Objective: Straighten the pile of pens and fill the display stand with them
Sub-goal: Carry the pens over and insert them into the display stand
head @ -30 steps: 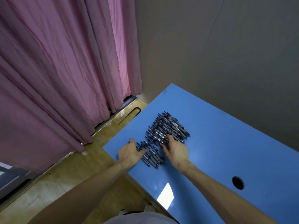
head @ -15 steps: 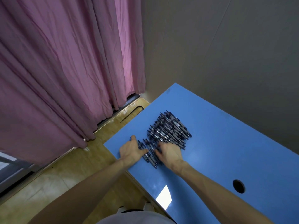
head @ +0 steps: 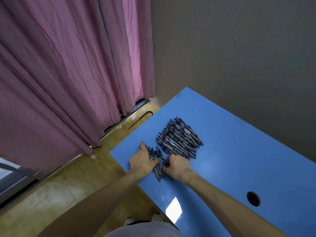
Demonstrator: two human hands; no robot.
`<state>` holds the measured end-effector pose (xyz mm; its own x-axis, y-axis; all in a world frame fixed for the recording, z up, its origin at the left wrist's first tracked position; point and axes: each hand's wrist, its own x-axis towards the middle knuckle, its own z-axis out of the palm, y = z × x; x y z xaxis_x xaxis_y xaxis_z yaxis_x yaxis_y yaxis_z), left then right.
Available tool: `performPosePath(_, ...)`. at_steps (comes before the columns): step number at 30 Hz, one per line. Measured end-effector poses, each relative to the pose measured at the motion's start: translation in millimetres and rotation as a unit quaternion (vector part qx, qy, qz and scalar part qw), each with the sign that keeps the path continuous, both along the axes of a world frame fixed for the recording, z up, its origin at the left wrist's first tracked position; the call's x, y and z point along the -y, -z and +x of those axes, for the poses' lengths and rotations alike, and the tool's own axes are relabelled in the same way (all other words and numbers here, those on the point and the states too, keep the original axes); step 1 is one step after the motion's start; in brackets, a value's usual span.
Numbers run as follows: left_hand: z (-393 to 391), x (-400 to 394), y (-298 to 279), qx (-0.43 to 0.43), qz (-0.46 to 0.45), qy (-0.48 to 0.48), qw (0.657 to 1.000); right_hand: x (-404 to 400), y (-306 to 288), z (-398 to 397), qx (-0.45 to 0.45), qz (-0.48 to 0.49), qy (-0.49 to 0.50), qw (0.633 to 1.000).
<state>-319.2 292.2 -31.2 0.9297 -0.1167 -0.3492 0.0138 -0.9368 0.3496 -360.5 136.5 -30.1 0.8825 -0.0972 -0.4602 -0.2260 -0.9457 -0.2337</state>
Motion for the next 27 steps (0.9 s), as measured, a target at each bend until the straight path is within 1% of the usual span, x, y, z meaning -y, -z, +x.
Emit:
performPosePath(4,-1,7,-2,-0.006,-0.020,-0.034,0.999,8,-1,-1,-0.057,0.053,0.034,0.996)
performPosePath(9,5,9,-3,-0.013,0.008,-0.016,1.000,15,-6,-6,-0.097,0.052,0.018,0.994)
performPosePath(12,8,9,-3,-0.021,0.024,-0.006,0.999,18,-10,-9,-0.098,0.039,0.007,0.994)
performPosePath(16,3,11,4,-0.029,-0.020,-0.034,0.999,20,-11,-15,-0.094,0.041,0.007,0.995)
performPosePath(21,3,8,8,-0.051,-0.030,-0.056,0.997,18,-11,-20,-0.079,0.050,0.022,0.995)
performPosePath(24,3,8,7,-0.039,-0.022,-0.049,0.998,17,-10,-23,-0.069,0.050,0.029,0.996)
performPosePath(27,2,6,5,-0.013,-0.003,-0.019,1.000,16,-11,-25,-0.064,0.049,0.033,0.996)
